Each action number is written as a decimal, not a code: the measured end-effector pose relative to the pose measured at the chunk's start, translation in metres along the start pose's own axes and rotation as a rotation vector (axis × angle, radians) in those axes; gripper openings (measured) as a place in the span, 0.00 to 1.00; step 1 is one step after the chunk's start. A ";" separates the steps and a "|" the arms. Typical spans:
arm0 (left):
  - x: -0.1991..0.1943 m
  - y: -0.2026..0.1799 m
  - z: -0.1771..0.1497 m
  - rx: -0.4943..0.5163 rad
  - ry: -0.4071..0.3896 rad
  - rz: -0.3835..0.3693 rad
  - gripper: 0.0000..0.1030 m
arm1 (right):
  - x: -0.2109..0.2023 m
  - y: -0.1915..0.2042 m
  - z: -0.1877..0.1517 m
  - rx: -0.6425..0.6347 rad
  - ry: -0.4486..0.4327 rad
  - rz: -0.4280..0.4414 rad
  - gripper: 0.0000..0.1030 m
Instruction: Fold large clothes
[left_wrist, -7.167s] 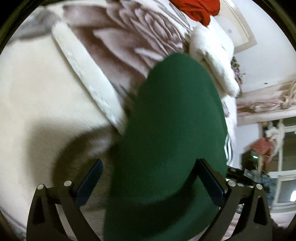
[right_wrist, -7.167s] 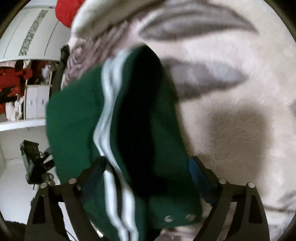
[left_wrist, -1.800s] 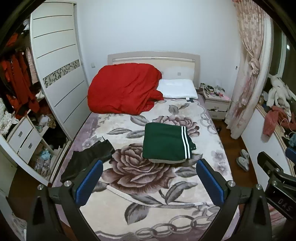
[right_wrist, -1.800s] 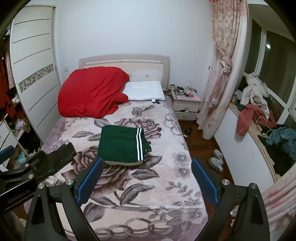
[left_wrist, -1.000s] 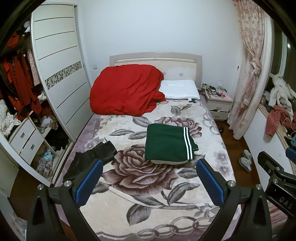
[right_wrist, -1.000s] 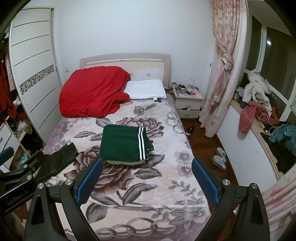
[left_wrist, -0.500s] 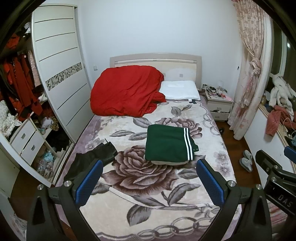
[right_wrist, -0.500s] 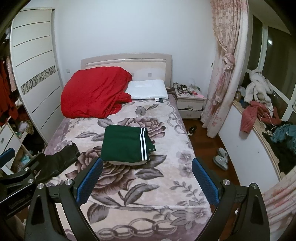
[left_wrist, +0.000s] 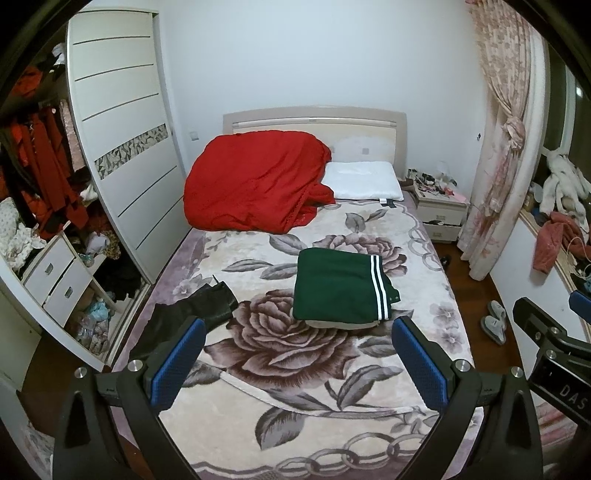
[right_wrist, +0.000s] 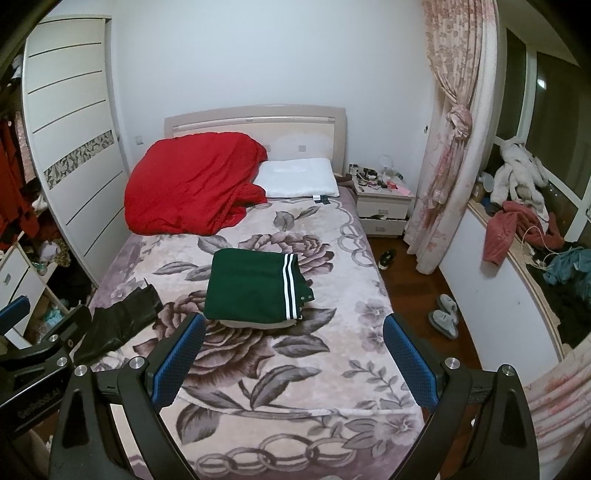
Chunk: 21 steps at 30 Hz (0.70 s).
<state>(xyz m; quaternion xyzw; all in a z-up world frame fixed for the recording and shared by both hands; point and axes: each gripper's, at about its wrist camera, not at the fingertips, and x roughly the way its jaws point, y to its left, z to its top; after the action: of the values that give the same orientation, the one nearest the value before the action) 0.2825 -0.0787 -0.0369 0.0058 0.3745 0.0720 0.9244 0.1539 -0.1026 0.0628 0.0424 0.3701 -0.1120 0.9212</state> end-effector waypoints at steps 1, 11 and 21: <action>0.000 0.001 0.000 -0.001 -0.001 0.001 1.00 | -0.001 0.000 -0.001 0.000 -0.002 -0.001 0.95; -0.001 0.004 0.000 -0.009 -0.010 0.011 1.00 | 0.003 0.005 0.007 -0.006 -0.006 0.006 0.96; -0.002 0.004 -0.001 -0.013 -0.014 0.015 1.00 | 0.005 0.007 0.013 -0.009 -0.007 0.012 0.96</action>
<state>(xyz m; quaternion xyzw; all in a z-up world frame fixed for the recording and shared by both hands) 0.2798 -0.0752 -0.0359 0.0031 0.3675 0.0815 0.9265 0.1677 -0.0988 0.0685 0.0399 0.3670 -0.1050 0.9234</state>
